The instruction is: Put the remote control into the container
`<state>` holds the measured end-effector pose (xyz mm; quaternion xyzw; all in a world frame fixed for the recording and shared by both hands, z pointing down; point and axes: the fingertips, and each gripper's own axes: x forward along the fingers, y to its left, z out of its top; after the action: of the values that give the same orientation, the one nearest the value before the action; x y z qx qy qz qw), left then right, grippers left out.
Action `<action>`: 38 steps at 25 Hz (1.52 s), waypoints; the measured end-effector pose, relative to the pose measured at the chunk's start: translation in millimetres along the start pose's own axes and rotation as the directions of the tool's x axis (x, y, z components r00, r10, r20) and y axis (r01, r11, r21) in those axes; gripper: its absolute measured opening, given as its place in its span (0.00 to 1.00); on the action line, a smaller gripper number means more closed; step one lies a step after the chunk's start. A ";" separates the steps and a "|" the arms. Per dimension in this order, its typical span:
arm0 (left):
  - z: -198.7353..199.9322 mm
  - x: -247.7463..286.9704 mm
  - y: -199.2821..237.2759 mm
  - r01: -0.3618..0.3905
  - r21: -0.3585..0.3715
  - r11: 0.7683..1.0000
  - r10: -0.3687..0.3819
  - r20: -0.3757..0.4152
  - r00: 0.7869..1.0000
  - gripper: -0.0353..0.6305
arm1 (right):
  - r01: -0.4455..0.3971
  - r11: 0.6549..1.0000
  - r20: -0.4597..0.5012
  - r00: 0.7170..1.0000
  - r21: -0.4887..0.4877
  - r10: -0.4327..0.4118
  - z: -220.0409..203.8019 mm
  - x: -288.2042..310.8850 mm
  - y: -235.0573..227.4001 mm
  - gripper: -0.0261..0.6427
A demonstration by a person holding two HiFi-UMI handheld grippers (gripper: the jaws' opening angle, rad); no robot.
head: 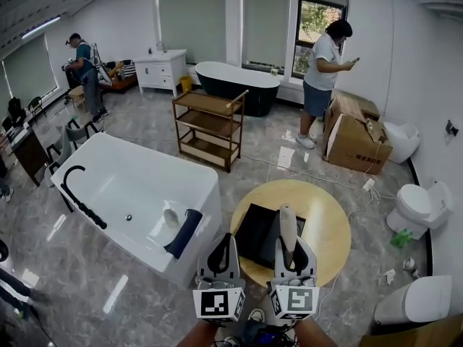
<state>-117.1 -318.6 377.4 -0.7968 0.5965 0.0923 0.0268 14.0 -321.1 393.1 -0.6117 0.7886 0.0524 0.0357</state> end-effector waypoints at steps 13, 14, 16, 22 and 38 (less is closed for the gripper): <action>-20.7 87.5 -6.2 -0.003 0.009 1.000 0.003 -0.020 1.000 0.08 | 0.000 1.000 -0.007 1.000 0.021 0.000 -16.3 71.5 -49.0 0.23; -21.9 93.2 -6.6 -0.005 0.009 1.000 0.005 -0.021 1.000 0.08 | 0.000 1.000 -0.007 1.000 0.023 0.000 -16.8 76.4 -53.3 0.23; -22.9 105.4 -9.1 -0.008 0.011 1.000 0.008 -0.017 1.000 0.08 | -0.002 1.000 -0.005 1.000 0.025 0.002 -16.8 86.0 -63.1 0.23; -26.1 139.8 -19.6 -0.010 0.019 1.000 0.010 -0.006 1.000 0.08 | -0.010 0.999 -0.004 1.000 0.032 0.010 -20.6 111.9 -91.4 0.23; -41.0 196.7 5.1 0.042 0.010 0.999 -0.041 -0.019 0.999 0.08 | 0.024 0.999 -0.052 0.998 0.048 -0.021 -42.0 171.1 -97.8 0.23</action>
<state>-63.9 -512.3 382.7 -0.8097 0.5806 0.0810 0.0271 66.4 -514.9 410.3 -0.6205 0.7834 0.0172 0.0311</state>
